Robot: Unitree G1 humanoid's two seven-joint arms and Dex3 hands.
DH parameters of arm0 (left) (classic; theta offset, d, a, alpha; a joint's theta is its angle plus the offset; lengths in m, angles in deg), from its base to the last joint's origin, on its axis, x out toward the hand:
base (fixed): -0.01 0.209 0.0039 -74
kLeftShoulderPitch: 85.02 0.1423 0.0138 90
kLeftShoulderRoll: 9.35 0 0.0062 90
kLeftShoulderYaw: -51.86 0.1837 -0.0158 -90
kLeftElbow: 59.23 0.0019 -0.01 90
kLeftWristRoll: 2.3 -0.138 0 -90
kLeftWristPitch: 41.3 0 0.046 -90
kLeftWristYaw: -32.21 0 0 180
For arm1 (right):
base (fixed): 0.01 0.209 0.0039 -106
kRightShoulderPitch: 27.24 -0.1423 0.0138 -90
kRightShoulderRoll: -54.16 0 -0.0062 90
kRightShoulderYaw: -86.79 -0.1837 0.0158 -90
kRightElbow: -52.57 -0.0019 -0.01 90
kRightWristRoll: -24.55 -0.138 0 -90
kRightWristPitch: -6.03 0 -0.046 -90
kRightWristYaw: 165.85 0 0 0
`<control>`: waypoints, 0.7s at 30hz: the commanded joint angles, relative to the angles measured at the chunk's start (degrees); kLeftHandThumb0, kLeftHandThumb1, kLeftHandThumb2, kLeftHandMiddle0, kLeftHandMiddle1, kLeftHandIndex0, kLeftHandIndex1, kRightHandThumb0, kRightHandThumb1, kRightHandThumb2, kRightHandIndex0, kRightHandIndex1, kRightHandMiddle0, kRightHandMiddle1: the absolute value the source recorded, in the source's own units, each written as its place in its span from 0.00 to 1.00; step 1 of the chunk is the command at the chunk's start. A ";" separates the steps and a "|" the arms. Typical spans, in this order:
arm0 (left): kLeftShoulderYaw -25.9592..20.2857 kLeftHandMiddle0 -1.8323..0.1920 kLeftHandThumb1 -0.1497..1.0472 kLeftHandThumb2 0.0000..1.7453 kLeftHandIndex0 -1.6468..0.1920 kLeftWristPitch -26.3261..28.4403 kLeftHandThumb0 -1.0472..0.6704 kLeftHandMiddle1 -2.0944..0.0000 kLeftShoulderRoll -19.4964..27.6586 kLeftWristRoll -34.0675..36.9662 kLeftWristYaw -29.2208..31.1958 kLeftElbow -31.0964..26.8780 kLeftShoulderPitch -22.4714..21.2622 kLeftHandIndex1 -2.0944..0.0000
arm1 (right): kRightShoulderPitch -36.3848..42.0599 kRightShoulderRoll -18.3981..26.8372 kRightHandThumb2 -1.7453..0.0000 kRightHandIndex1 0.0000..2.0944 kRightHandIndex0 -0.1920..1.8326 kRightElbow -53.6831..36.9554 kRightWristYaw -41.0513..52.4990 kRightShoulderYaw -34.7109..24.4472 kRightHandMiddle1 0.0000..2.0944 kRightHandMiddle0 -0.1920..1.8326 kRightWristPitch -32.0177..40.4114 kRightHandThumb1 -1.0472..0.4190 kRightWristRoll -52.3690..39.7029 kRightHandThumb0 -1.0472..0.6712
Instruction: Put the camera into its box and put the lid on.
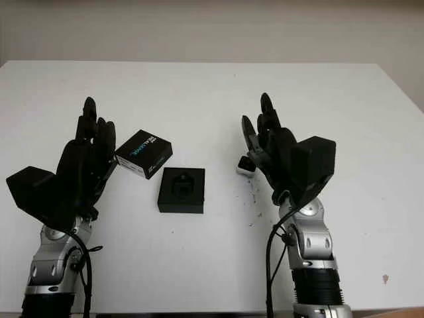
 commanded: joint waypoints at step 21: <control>0.27 1.00 1.00 0.28 1.00 0.21 0.25 1.00 0.47 -0.27 0.00 0.22 -1.55 1.00 | -9.93 8.86 0.98 0.05 0.09 0.85 -1.25 3.18 0.05 0.09 -0.43 0.10 12.38 0.30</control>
